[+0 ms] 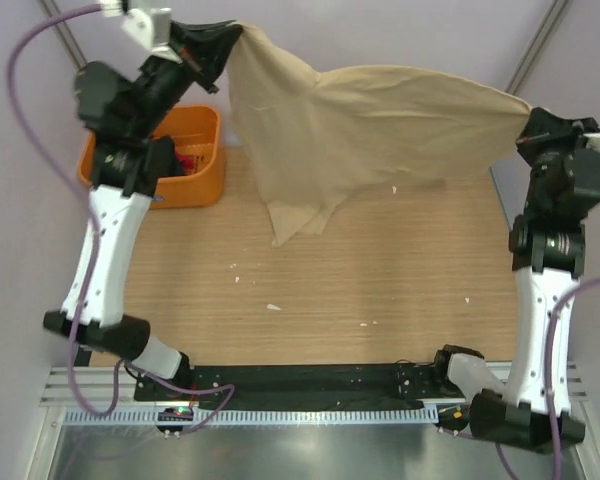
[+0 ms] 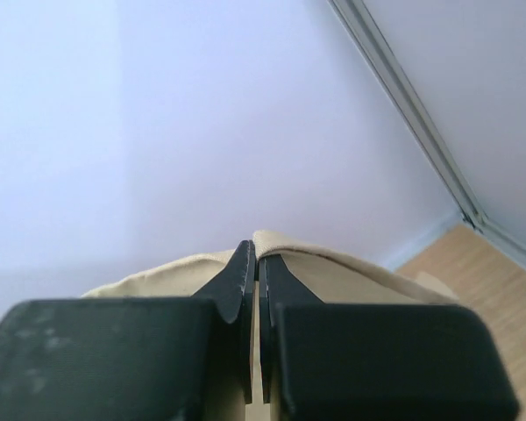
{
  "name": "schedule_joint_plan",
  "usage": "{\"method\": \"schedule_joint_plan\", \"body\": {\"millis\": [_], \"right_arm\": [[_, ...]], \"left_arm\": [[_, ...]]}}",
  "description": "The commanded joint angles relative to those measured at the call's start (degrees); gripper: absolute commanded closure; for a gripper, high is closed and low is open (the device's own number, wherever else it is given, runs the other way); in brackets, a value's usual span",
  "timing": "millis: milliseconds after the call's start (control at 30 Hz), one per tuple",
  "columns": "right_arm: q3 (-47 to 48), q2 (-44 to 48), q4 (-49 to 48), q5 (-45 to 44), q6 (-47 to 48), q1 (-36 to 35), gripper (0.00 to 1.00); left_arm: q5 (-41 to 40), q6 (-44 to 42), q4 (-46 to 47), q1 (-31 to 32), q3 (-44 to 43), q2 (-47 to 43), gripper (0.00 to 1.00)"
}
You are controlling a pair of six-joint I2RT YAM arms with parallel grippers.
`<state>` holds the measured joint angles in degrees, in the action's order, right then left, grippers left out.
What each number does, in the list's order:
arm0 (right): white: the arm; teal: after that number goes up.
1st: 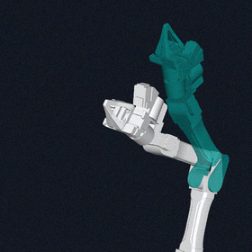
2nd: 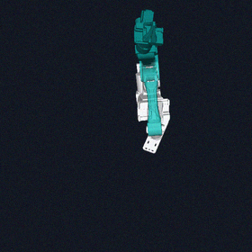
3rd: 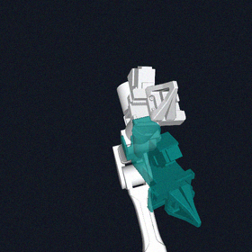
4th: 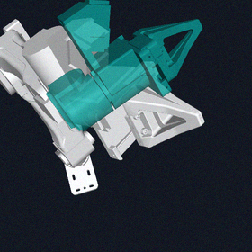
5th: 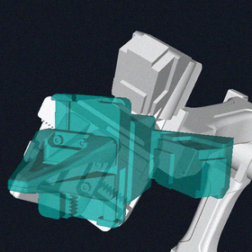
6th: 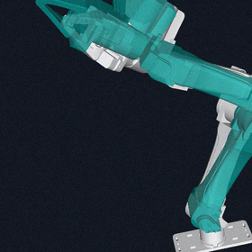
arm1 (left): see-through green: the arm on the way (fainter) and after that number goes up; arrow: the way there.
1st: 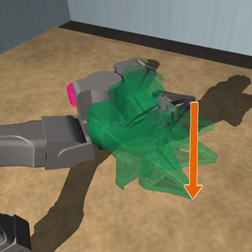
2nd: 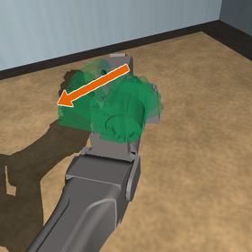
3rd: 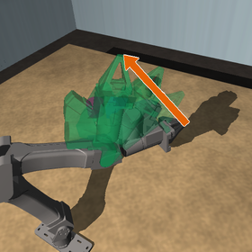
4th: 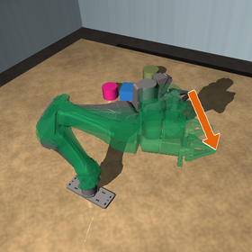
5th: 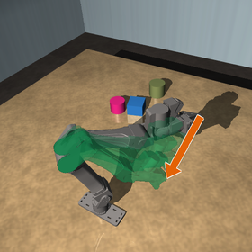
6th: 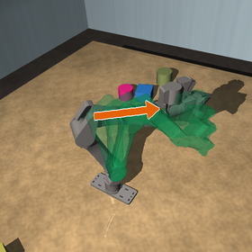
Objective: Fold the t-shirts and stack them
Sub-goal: Flatten the tshirt out
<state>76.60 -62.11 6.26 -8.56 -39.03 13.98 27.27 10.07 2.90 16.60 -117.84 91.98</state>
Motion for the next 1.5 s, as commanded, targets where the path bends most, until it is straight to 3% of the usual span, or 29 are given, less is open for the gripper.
{"method": "schedule_joint_plan", "body": {"millis": [0, 267, 400, 567, 700, 933, 1067, 1200, 1300, 1367, 1467], "right_arm": [[0.5, 9.6, 3.3, 1.5, 4.7, 0.3, 0.99], [6.8, 21.1, 7.5, 4.8, 9.0, -0.4, 0.99], [10.8, 21.7, 8.2, 5.1, 9.4, -0.8, 0.99], [7.3, 19.5, 5.2, 6.3, 7.6, -0.9, 0.99], [2.2, 16.1, 1.4, 7.3, 7.4, -0.8, 0.99], [-16.7, 5.4, -11.5, 5.4, 8.1, -0.9, 0.99], [-23.4, -5.3, -22.1, 4.5, 8.3, -0.8, 0.99], [-24.2, -20.0, -28.8, 3.8, 8.9, -0.8, 0.99], [-19.8, -31.1, -29.8, 5.1, 9.0, -0.5, 0.99], [-15.3, -38.4, -28.6, 7.3, 9.2, 0.0, 0.99], [-11.7, -44.0, -26.9, 7.9, 9.4, 0.8, 0.99]], "left_arm": [[3.8, -3.7, -0.3, -0.1, 2.3, -10.0, 1.00], [2.0, -9.8, -6.6, 1.4, 2.4, -28.3, 1.00], [2.4, -11.5, -6.5, 2.6, -0.2, -30.1, 1.00], [-0.7, -14.4, -5.9, 3.4, 1.9, -26.6, 1.00], [-4.5, -15.9, -3.2, 3.3, 8.6, -21.1, 1.00], [-9.1, -16.7, 10.9, 2.7, 21.2, -4.6, 1.00], [-12.6, -15.1, 21.3, 2.1, 24.4, 11.8, 1.00], [-10.3, -8.2, 21.9, 0.9, 18.3, 28.3, 1.00], [-7.8, -5.9, 16.5, 0.9, 8.0, 39.5, 1.00], [-7.7, -5.1, 14.8, 1.1, 3.1, 43.1, 1.00], [-8.3, -5.1, 15.6, 1.1, 2.3, 45.2, 1.00]]}}
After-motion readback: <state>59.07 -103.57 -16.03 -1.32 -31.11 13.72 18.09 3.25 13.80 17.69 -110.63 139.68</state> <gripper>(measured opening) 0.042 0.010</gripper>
